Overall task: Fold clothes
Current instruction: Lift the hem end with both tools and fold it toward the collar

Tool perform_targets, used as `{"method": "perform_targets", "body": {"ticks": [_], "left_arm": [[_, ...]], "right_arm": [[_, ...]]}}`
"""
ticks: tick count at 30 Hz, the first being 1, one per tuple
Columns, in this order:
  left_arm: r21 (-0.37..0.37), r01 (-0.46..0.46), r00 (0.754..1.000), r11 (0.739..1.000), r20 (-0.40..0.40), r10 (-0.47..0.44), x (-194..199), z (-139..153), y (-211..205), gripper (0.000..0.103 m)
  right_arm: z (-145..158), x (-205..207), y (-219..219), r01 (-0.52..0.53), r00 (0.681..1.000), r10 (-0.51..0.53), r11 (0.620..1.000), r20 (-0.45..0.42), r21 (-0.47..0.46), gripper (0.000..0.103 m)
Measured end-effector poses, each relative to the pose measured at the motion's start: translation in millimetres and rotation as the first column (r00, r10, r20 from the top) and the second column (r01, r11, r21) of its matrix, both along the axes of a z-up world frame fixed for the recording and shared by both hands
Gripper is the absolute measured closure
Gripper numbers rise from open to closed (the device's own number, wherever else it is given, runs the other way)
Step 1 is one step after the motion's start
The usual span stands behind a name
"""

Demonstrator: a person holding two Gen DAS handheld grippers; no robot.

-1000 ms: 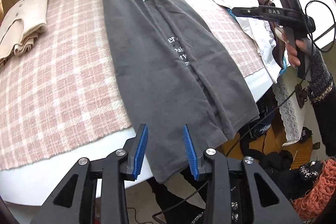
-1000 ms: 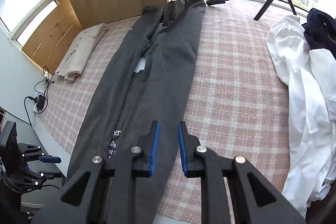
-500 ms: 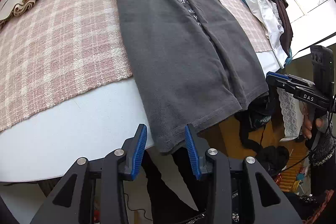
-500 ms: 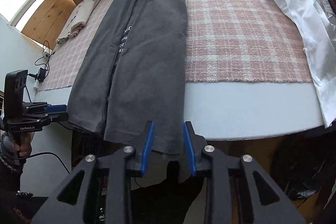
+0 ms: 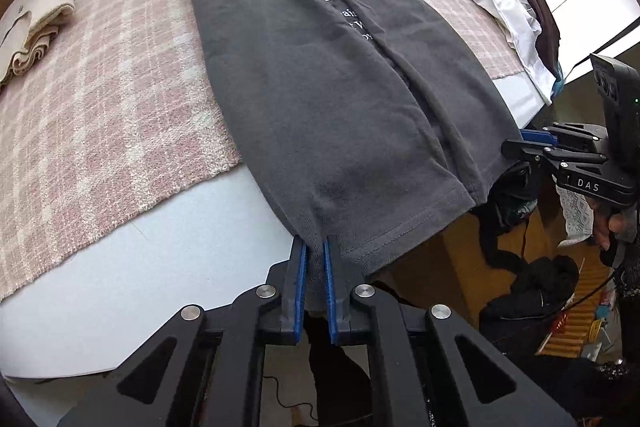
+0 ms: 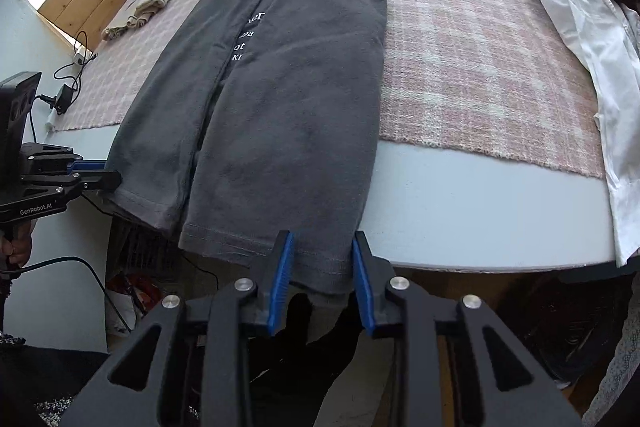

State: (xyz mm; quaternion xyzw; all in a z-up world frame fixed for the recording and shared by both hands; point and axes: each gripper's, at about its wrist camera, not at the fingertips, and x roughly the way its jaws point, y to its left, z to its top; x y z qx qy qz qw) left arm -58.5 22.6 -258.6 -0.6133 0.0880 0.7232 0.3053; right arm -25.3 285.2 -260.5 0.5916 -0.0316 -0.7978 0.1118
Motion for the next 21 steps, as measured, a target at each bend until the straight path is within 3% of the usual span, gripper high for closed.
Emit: {"method": "perform_targets", "body": {"ticks": [5, 10, 12, 14, 17, 21], "left_arm": [[0.073, -0.001, 1.0, 0.997, 0.028, -0.001, -3, 6, -9, 0.1], [0.219, -0.062, 0.996, 0.974, 0.082, 0.044, -17, 35, -26, 0.1], [0.249, -0.067, 0.997, 0.966, 0.057, 0.054, -32, 56, -27, 0.1], [0.283, -0.072, 0.997, 0.956, 0.033, 0.065, -54, 76, -27, 0.1], [0.3, -0.061, 0.998, 0.952, -0.013, 0.068, -96, 100, -21, 0.1], [0.274, -0.092, 0.992, 0.957, -0.054, 0.111, -175, 102, 4, 0.1]], "right_arm": [[6, -5, 16, 0.047, 0.998, -0.042, 0.988, 0.037, -0.149, 0.096], [38, -16, 36, 0.112, 0.993, -0.112, 0.929, 0.022, -0.353, 0.097], [57, -28, 42, 0.109, 0.993, -0.121, 0.907, -0.004, -0.406, 0.097], [77, -48, 48, 0.094, 0.992, -0.12, 0.889, -0.031, -0.447, 0.097], [84, -107, 53, 0.077, 0.994, -0.105, 0.897, -0.039, -0.435, 0.097], [88, -191, 60, 0.057, 0.996, -0.081, 0.914, -0.042, -0.401, 0.097]]}}
